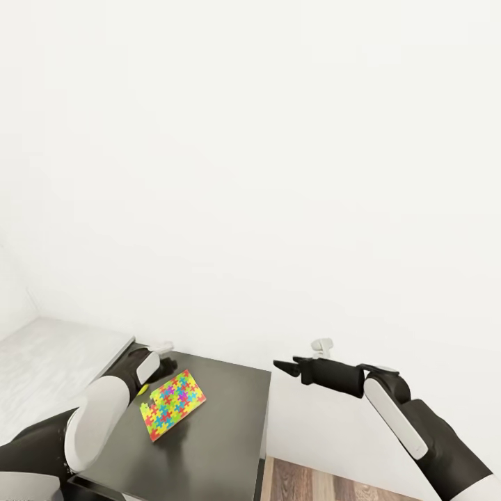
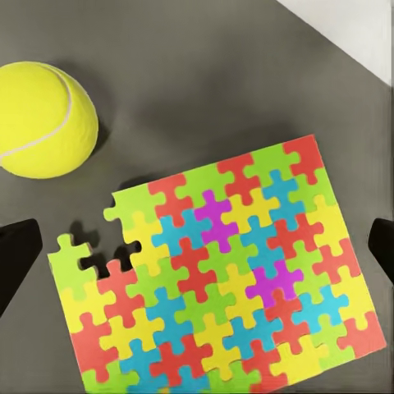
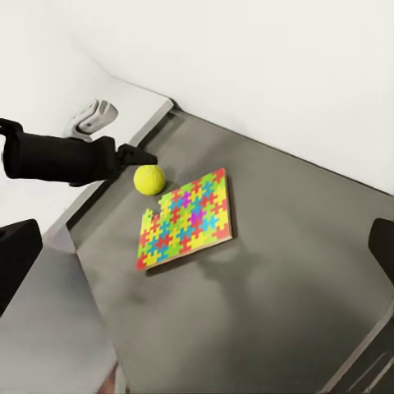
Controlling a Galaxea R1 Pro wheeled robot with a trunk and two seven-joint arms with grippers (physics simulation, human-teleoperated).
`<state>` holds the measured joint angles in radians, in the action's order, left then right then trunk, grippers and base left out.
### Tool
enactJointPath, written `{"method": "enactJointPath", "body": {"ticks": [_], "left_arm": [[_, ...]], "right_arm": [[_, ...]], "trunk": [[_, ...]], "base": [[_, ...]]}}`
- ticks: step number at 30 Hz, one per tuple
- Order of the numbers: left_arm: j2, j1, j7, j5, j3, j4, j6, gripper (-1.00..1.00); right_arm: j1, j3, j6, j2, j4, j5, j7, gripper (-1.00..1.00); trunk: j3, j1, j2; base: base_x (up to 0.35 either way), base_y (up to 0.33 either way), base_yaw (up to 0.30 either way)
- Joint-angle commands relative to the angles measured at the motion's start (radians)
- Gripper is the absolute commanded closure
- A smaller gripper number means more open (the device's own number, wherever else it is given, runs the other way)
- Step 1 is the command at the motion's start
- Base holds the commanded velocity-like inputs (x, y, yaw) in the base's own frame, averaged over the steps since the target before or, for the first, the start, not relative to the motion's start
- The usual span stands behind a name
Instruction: Put all the toys in the child's room - the three board games (two on the bed and one on the table), the two jigsaw puzzles on the table, and the tennis ball on the table - inside the toy box on the table in the child's room.
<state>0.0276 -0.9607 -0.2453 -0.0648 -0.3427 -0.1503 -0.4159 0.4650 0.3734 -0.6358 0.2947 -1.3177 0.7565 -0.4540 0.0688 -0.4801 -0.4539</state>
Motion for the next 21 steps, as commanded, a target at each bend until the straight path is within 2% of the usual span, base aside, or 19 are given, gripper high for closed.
{"method": "enactJointPath", "body": {"ticks": [1,7,21], "left_arm": [[0.001,-0.001,0.0,-0.008,-0.002,-0.001,-0.017,-1.0],[0.004,-0.004,0.007,-0.012,-0.007,0.0,-0.066,-1.0],[0.006,-0.004,0.02,-0.01,-0.002,-0.002,-0.067,-1.0]], "right_arm": [[0.001,0.001,-0.004,0.001,-0.008,0.004,0.0,-1.0],[-0.002,0.002,-0.003,0.001,-0.03,0.004,0.0,-1.0],[-0.016,0.005,-0.002,0.001,-0.068,0.003,0.0,-1.0]], "trunk": [[0.002,-0.001,-0.002],[0.002,-0.001,-0.002],[0.002,-0.001,-0.002]], "base": [[0.0,0.0,0.0],[0.0,0.0,0.0],[0.0,0.0,0.0]]}}
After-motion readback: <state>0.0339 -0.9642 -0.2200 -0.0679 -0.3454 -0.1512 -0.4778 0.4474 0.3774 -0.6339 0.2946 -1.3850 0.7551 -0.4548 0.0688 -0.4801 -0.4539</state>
